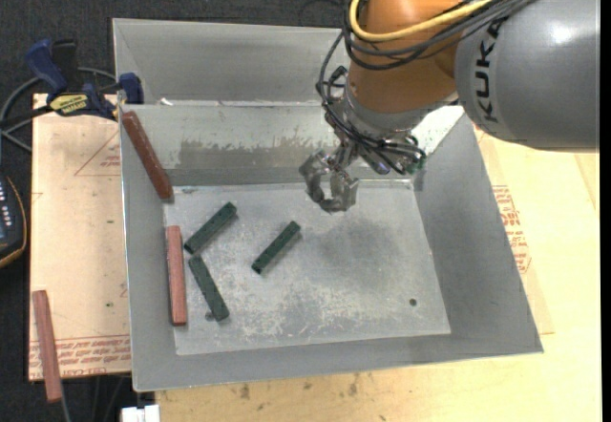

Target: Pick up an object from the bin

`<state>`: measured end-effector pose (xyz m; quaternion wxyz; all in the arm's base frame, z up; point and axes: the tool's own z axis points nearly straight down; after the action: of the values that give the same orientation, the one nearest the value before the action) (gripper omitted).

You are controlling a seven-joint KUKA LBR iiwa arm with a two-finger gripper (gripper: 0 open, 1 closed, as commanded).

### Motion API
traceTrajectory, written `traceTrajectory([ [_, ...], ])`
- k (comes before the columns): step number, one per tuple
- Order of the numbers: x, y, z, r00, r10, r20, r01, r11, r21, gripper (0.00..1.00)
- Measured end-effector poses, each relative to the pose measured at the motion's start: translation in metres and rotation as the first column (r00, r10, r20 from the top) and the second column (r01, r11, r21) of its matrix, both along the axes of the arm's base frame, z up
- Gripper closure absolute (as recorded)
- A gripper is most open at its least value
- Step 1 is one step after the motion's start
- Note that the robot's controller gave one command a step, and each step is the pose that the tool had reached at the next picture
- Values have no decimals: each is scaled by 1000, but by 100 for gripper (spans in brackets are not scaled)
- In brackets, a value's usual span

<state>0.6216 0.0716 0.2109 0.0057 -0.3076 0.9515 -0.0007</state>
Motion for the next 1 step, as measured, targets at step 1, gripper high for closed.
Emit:
traceTrajectory([
  [1,-1,0,-5,1000,0,-7,0,1000,0,0],
])
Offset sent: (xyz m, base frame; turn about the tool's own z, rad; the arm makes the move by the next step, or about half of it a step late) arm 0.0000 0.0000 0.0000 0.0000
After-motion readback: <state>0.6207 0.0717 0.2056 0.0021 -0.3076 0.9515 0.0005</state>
